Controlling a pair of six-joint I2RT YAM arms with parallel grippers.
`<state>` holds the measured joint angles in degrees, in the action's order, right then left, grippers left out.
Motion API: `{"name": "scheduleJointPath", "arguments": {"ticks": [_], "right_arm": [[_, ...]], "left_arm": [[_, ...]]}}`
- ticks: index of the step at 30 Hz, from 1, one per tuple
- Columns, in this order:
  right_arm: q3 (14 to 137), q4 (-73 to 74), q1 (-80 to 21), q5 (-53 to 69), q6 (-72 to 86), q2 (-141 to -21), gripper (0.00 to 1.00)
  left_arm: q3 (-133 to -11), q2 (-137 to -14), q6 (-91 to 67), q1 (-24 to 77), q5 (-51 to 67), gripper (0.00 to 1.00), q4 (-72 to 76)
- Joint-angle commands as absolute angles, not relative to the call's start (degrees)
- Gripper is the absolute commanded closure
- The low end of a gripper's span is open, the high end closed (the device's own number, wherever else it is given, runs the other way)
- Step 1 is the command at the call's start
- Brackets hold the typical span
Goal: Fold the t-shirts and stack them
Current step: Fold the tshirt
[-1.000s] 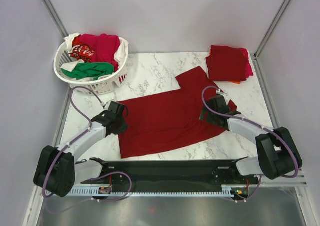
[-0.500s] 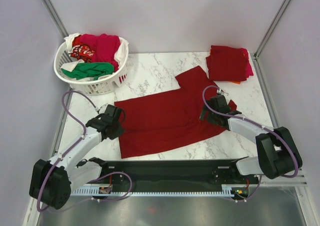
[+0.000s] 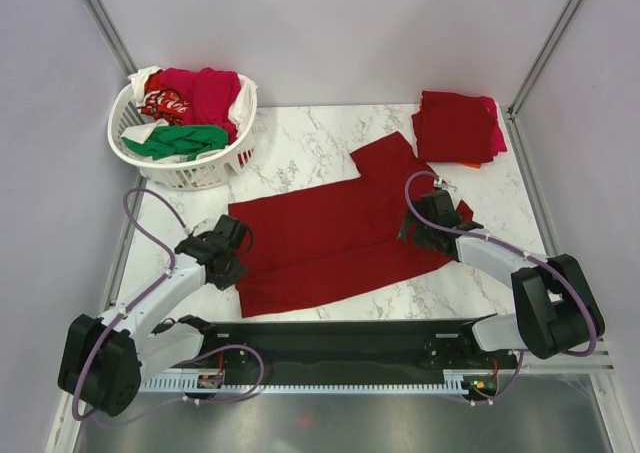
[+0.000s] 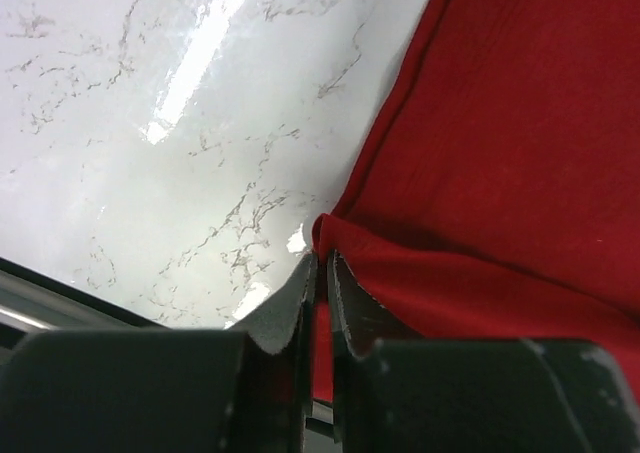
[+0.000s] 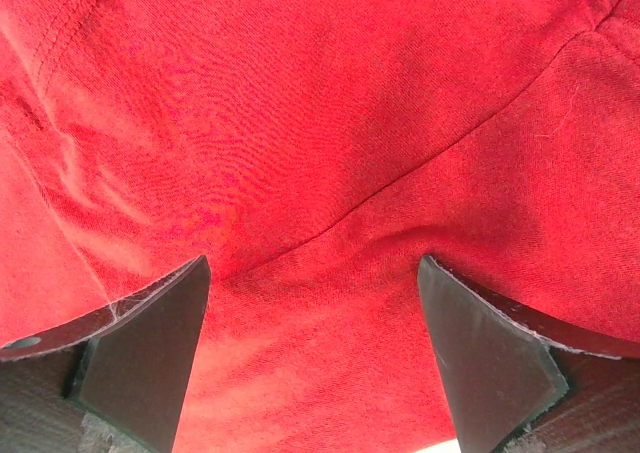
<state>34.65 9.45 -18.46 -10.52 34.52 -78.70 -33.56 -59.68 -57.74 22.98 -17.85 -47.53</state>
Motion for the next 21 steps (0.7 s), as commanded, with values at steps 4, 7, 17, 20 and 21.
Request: {"name": "scheduleJointPath", "arguments": {"ticks": [4, 7, 17, 20, 21], "right_arm": [[32.5, 16.1, -18.1, -7.6, 35.2, -80.3, 0.05], [33.8, 16.3, -18.2, -5.2, 33.5, -76.9, 0.04], [46.8, 22.2, -18.5, -5.2, 31.0, -68.5, 0.02], [51.3, 21.9, -18.5, -6.0, 30.9, -73.6, 0.03], [52.5, 21.7, -18.3, -6.0, 31.0, -76.9, 0.04]], "left_arm": [[-34.3, -63.5, -59.5, 23.5, -19.8, 0.37, -48.5], [-37.1, -61.5, -56.4, 23.7, -20.0, 0.16, -48.5], [-46.1, -59.1, -54.5, 30.6, -20.3, 0.19, -52.3], [-44.4, -60.0, -60.3, 36.4, -18.7, 0.27, -52.2], [-43.9, -60.4, -63.3, 40.0, -18.9, 0.29, -52.0]]}}
